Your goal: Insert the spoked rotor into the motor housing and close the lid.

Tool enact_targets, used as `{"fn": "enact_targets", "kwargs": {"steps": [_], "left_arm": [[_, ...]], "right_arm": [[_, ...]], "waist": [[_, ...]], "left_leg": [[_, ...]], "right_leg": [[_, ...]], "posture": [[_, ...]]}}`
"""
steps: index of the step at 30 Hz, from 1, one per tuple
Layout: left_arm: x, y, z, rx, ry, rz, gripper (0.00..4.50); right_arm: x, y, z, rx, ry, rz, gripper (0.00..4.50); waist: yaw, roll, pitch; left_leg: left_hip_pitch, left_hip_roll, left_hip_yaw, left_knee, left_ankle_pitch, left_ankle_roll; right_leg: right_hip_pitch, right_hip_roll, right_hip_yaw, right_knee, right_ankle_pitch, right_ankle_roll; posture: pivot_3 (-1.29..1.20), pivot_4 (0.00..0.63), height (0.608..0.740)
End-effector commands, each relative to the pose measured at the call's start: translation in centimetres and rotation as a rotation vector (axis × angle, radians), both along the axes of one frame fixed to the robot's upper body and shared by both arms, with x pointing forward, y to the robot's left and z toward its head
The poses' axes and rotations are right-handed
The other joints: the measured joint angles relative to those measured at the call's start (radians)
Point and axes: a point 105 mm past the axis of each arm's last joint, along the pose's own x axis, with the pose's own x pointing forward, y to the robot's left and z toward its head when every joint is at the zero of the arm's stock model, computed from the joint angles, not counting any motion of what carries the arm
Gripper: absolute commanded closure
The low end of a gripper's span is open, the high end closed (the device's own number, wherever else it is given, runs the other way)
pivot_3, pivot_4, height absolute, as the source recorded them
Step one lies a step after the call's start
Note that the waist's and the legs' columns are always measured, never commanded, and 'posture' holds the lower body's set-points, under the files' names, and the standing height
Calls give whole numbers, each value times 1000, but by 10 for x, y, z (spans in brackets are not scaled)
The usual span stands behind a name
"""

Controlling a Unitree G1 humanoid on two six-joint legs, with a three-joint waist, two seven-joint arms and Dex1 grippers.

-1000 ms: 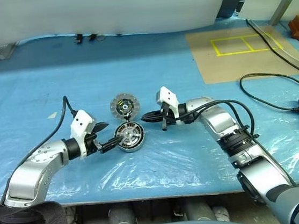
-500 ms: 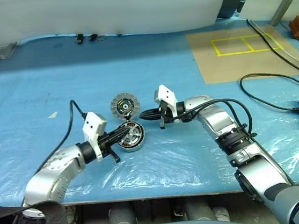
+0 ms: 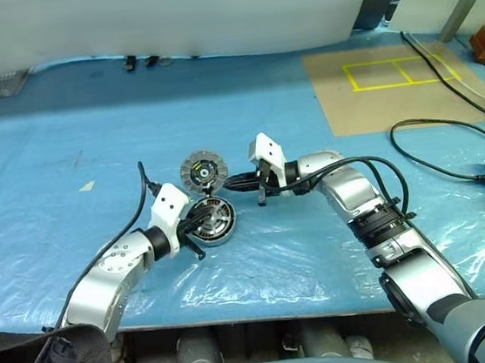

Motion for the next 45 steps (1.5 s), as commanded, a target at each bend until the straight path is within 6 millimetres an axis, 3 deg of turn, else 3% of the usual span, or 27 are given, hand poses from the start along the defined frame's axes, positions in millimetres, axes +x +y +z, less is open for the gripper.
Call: {"fn": "enact_targets", "kwargs": {"steps": [1, 8, 11, 16, 20, 22, 27, 30, 32, 39, 45], "left_arm": [[4, -2, 31, -102, -69, -18, 4480], [-8, -5, -28, 148, 117, -74, 4480], [-7, -6, -26, 128, 105, -54, 4480], [0, -11, 5, -11, -10, -40, 4480], [1, -16, 13, -57, -15, -58, 4480], [0, -20, 7, -27, 4, -72, 4480], [-8, -18, -42, 157, 111, -74, 4480], [-17, -19, -53, 175, 159, -79, 4480], [-18, -21, -52, 163, 149, -76, 4480], [-5, -21, 6, -135, -16, 7, 4480], [-14, -6, 21, -206, -76, 35, 4480]], "right_arm": [[-2, 5, 14, 35, -46, 25, 4500], [-4, 8, 13, 24, -53, 38, 4500], [-3, 7, 15, 24, -54, 38, 4500], [-1, 5, 16, 26, -47, 34, 4500], [-3, 8, 18, 35, -12, 58, 4500], [-4, 8, 18, 32, -5, 62, 4500], [-3, 7, 20, 18, -14, 60, 4500], [-6, 6, 19, 0, -15, 75, 4500], [-7, 5, 18, -6, -15, 81, 4500], [-9, 10, 21, 10, -4, 104, 4500], [-17, 14, 17, 34, 72, 133, 4500]], "waist": [[0, 0, 0], [-2, 0, 0], [-1, 2, -1], [0, 2, -1], [0, 2, -1], [0, 2, -1], [-1, 2, -1], [-1, 3, -2], [-2, 3, -2], [-1, 3, -2], [-2, 3, -2]], "left_leg": [[0, 0, 0, 0, 0, 0], [0, 0, 0, 0, 0, 0], [1, 0, 0, 0, 0, 0], [1, 0, 0, 0, 0, 0], [0, 0, 0, 0, 0, 0], [0, 0, 0, 0, 0, 0], [0, 0, 0, 0, 0, 0], [1, 0, 0, 0, 0, 0], [2, 0, 0, -1, 0, 0], [2, 0, 0, -1, 0, 0], [-2, 0, 0, -1, -1, 2]], "right_leg": [[0, 0, 0, 0, 0, 0], [-1, 0, 0, 0, 0, 0], [0, 0, 0, 0, 0, 0], [1, -1, 0, 0, 0, 0], [0, -1, 0, 0, 0, 0], [0, 0, 0, 0, 0, 0], [0, 0, 0, 0, 0, 0], [1, -1, 0, 0, 0, 0], [2, -1, 0, 0, 0, 0], [2, 0, 0, -1, 0, 0], [-1, 0, -1, -2, 0, 0]], "posture": [[0, 150, 740], [0, 150, 740], [0, 150, 740], [0, 150, 740], [0, 150, 740], [0, 150, 740], [0, 150, 740], [0, 150, 740], [0, 150, 740], [0, 150, 740], [0, 150, 740]]}}
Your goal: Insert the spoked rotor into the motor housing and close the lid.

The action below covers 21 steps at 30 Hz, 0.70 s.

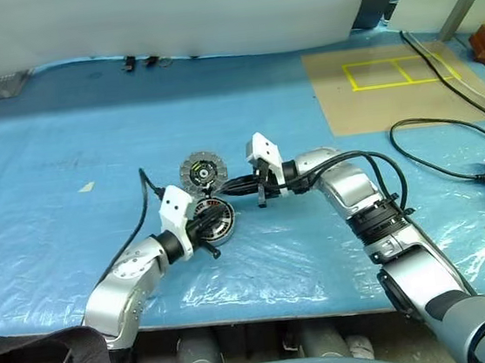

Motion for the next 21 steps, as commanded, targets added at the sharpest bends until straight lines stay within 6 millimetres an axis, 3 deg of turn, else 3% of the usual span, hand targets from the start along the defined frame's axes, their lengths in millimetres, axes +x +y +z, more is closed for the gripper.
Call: {"fn": "enact_targets", "kwargs": {"steps": [1, 7, 9, 14, 21], "left_arm": [[-8, 8, 15, -17, -74, 14, 4480], [-13, 22, -30, 186, 69, 42, 4480], [-12, 23, -35, 213, 76, 53, 4480], [-8, 16, -4, 66, -40, 60, 4480], [-20, 29, 8, 57, -117, 56, 4480]], "right_arm": [[-6, 7, 15, 37, -31, 43, 4500], [-5, 9, 16, 38, -49, 40, 4500], [-4, 9, 19, 43, -63, 36, 4500], [3, 3, 18, 46, -59, 3, 4500], [17, -20, 16, -1, -84, -77, 4500]], "waist": [[1, 0, 0], [1, 0, 0], [1, 0, 0], [2, 0, 0], [0, 0, 0]], "left_leg": [[-1, 0, 0, 0, 0, 1], [0, 0, 0, -1, -1, 2], [0, 0, 0, 0, -1, 2], [1, 0, 0, 0, -1, 2], [-1, 0, 0, 0, -1, 2]], "right_leg": [[0, 0, 0, -1, 0, 0], [0, 0, -1, -1, 0, 0], [0, 0, -1, -1, 0, 0], [1, -1, -1, -1, 0, 0], [0, 0, -1, -1, 0, 0]], "posture": [[0, 150, 740], [0, 150, 740], [0, 150, 740], [0, 150, 740], [0, 150, 740]]}}
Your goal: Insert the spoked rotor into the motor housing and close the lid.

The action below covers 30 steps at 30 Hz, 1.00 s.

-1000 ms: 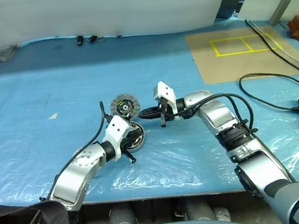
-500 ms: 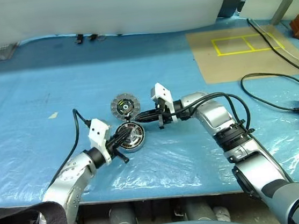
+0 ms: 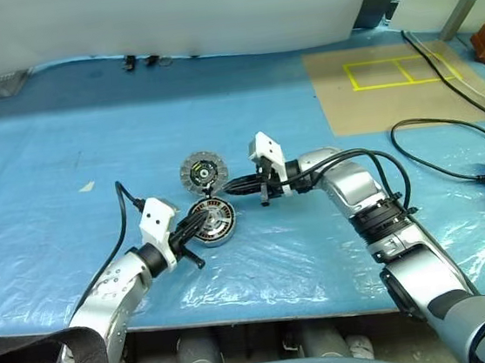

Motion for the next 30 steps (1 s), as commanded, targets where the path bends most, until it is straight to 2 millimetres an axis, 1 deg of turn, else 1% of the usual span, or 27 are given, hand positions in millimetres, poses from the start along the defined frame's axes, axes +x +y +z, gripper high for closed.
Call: {"fn": "enact_targets", "kwargs": {"steps": [1, 5, 9, 11, 13, 16, 17, 20, 22, 24, 26, 28, 30], "left_arm": [[-9, 7, 22, -40, -88, -20, 4480], [-19, 20, 28, -76, -94, -32, 4480], [-31, 40, 28, -74, -80, 7, 4480], [-40, 48, 23, -52, -58, 16, 4480], [-50, 52, 18, -36, -33, 14, 4480], [-59, 57, 15, -38, -19, 37, 4480], [-61, 58, 14, -40, -18, 46, 4480], [-63, 58, 11, -46, -17, 57, 4480], [-66, 57, 8, -51, -8, 61, 4480], [-68, 60, 5, -54, -5, 76, 4480], [-71, 64, 4, -64, -1, 99, 4480], [-75, 69, 0, -55, 9, 117, 4480], [-78, 72, -2, -50, 15, 124, 4480]], "right_arm": [[13, -8, 19, 24, -74, -46, 4500], [28, -14, 21, -3, -112, -106, 4500], [45, -6, 22, -21, -188, -180, 4500], [52, 2, 20, -37, -253, -209, 4500], [59, 12, 23, -30, -340, -236, 4500], [65, 28, 27, -25, -446, -261, 4500], [66, 35, 27, -13, -453, -255, 4500], [65, 47, 30, 27, -427, -216, 4500], [60, 58, 35, 89, -340, -155, 4500], [52, 64, 42, 162, -205, -67, 4500], [46, 64, 49, 227, -98, 0, 4500], [43, 60, 54, 253, -64, 38, 4500], [36, 56, 54, 248, -31, 105, 4500]], "waist": [[-1, 0, 0], [-2, 0, 0], [-4, 0, 0], [-4, 0, 0], [-4, 0, 0], [-4, 0, 0], [-4, 0, 1], [-2, 1, 1], [-4, 1, 1], [-4, 1, 2], [-3, 2, 2], [-3, 2, 2], [-2, 2, 2]], "left_leg": [[0, 0, 0, 0, 0, 0], [1, 0, 0, 0, 0, 0], [1, 0, 1, 0, 0, 0], [1, 0, 1, 0, 0, 0], [-1, 0, 1, 0, 0, 0], [-2, 0, 1, -1, 0, 0], [-2, 1, 1, -1, 0, 0], [-1, 1, 1, -1, 0, 0], [-1, 1, 1, 0, 0, 0], [-2, 1, 1, 0, -1, 0], [-2, 2, 1, -1, -1, 0], [-2, 3, 1, -1, 0, 0], [-2, 3, 1, -1, 0, 0]], "right_leg": [[0, 0, 0, 0, 0, 0], [0, 1, 0, 1, 0, 0], [0, 1, 0, 1, 0, 0], [-1, 1, 0, 1, 0, 0], [-2, 1, 0, 0, 0, 0], [-3, 0, 0, 0, 0, 0], [-3, 0, 0, 0, 0, 0], [-3, 0, 0, 1, 0, 0], [-3, 0, 0, 1, 0, 0], [-3, 0, 1, 1, 0, 0], [-3, 1, 1, 1, 0, 0], [-3, 1, 0, 1, 0, -1], [-3, 1, 0, 1, 0, -1]], "posture": [[0, 150, 740], [0, 150, 740], [0, 150, 740], [0, 150, 740], [0, 150, 740], [0, 150, 740], [0, 150, 740], [0, 150, 740], [0, 150, 740], [0, 150, 740], [0, 150, 740], [0, 150, 740], [0, 150, 740]]}}
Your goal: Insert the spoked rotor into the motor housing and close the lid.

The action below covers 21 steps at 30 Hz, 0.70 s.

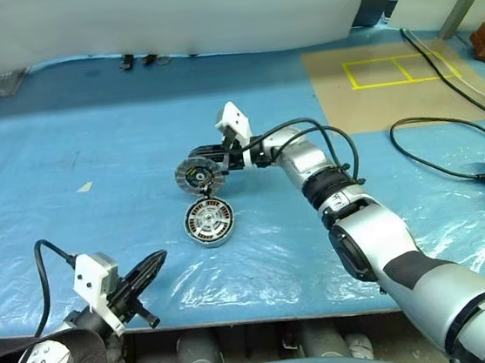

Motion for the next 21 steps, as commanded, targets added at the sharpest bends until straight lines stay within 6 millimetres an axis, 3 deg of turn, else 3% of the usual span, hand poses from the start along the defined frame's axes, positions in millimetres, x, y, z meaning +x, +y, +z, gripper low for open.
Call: {"fn": "enact_targets", "kwargs": {"steps": [1, 5, 12, 21], "left_arm": [[-4, 6, 5, 13, -34, 13, 4480], [-3, 6, 2, 23, -32, 11, 4480], [-1, 2, 3, 23, -33, -3, 4480], [1, -5, 3, 33, -24, -33, 4480]], "right_arm": [[-13, -4, 13, 31, 26, 138, 4500], [-33, -15, -10, -108, 14, 286, 4500], [-51, -17, -25, -148, 23, 334, 4500], [-55, -17, -56, -250, -27, 285, 4500]], "waist": [[1, 0, 0], [3, 0, 0], [1, 0, 0], [2, 0, 0]], "left_leg": [[0, 0, 0, 0, 0, 0], [0, 0, 0, 1, 0, 0], [3, 1, 1, 1, 0, 0], [3, 1, 1, 1, 0, 0]], "right_leg": [[0, 0, 0, 0, 0, 0], [0, 0, 0, 1, 0, 0], [1, 0, 0, 2, 0, 0], [1, 0, 0, 2, 0, 0]], "posture": [[0, 150, 740], [0, 150, 740], [0, 150, 740], [0, 150, 740]]}}
